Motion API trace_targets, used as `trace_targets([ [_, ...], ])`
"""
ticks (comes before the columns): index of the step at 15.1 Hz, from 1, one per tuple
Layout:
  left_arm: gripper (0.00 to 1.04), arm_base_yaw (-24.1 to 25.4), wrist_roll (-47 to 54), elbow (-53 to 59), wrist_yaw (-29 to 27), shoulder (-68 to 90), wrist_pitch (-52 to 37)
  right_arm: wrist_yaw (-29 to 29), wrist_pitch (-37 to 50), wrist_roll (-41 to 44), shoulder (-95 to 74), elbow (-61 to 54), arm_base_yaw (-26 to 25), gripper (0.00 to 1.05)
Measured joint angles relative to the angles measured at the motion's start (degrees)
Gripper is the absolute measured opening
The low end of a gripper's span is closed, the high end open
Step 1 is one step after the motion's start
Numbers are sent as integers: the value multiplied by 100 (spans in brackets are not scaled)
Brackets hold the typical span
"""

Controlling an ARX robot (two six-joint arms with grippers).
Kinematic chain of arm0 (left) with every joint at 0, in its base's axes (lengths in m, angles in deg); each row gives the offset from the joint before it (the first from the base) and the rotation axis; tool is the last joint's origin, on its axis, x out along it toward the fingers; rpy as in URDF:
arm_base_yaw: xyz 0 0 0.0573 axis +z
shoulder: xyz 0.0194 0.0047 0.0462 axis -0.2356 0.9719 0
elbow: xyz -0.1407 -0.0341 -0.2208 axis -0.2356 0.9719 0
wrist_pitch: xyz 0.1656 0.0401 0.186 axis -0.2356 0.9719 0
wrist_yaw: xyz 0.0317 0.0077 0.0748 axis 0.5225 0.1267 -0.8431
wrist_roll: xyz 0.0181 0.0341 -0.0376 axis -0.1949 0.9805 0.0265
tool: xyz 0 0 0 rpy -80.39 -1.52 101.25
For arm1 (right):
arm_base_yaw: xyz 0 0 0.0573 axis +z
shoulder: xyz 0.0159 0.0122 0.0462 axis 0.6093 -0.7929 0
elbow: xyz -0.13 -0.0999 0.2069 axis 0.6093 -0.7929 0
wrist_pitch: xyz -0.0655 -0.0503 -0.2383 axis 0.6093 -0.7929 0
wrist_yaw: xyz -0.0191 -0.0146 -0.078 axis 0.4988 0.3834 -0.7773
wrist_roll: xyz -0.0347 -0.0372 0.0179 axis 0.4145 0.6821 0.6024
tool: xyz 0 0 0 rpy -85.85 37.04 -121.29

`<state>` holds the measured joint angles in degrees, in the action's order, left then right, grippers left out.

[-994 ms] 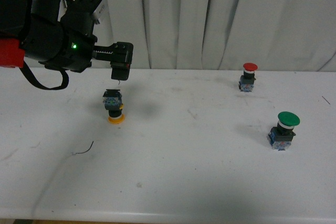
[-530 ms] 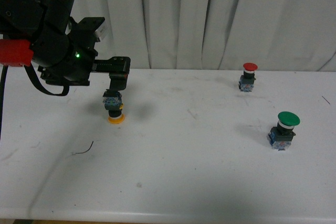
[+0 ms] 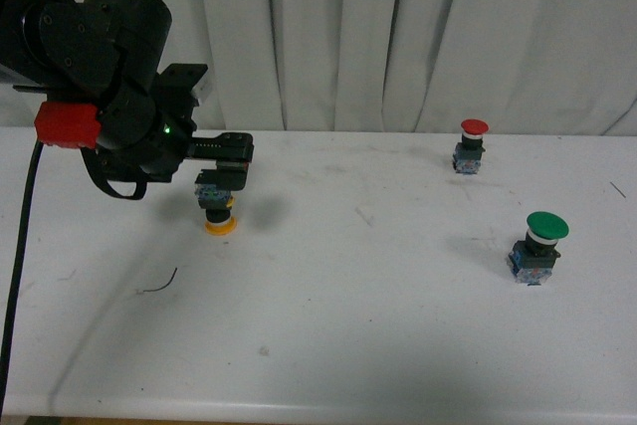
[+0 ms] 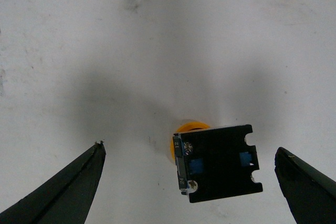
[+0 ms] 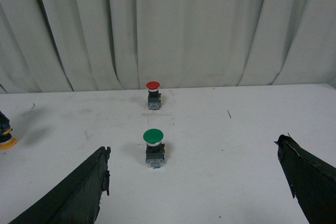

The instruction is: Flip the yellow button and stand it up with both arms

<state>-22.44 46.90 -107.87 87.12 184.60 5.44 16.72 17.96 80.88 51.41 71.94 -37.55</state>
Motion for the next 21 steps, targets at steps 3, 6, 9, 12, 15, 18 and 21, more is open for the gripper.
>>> trace_targets([
  [3, 98, -20, 20, -63, -46, 144, -31, 0, 0, 0, 0, 0, 0, 98],
  [6, 98, -61, 17, -94, -48, 190, -50, 0, 0, 0, 0, 0, 0, 98],
  [9, 73, -118, 20, -146, -59, 229, -26, 0, 0, 0, 0, 0, 0, 98],
  [12, 40, -136, 17, -162, -61, 229, -22, 0, 0, 0, 0, 0, 0, 98],
  [15, 36, -155, 20, -129, -33, 190, -52, 0, 0, 0, 0, 0, 0, 98],
  [18, 36, -184, 42, 238, 20, -240, -254, 0, 0, 0, 0, 0, 0, 98],
  [21, 36, -354, 157, 1088, 72, -1386, -807, 0, 0, 0, 0, 0, 0, 98],
])
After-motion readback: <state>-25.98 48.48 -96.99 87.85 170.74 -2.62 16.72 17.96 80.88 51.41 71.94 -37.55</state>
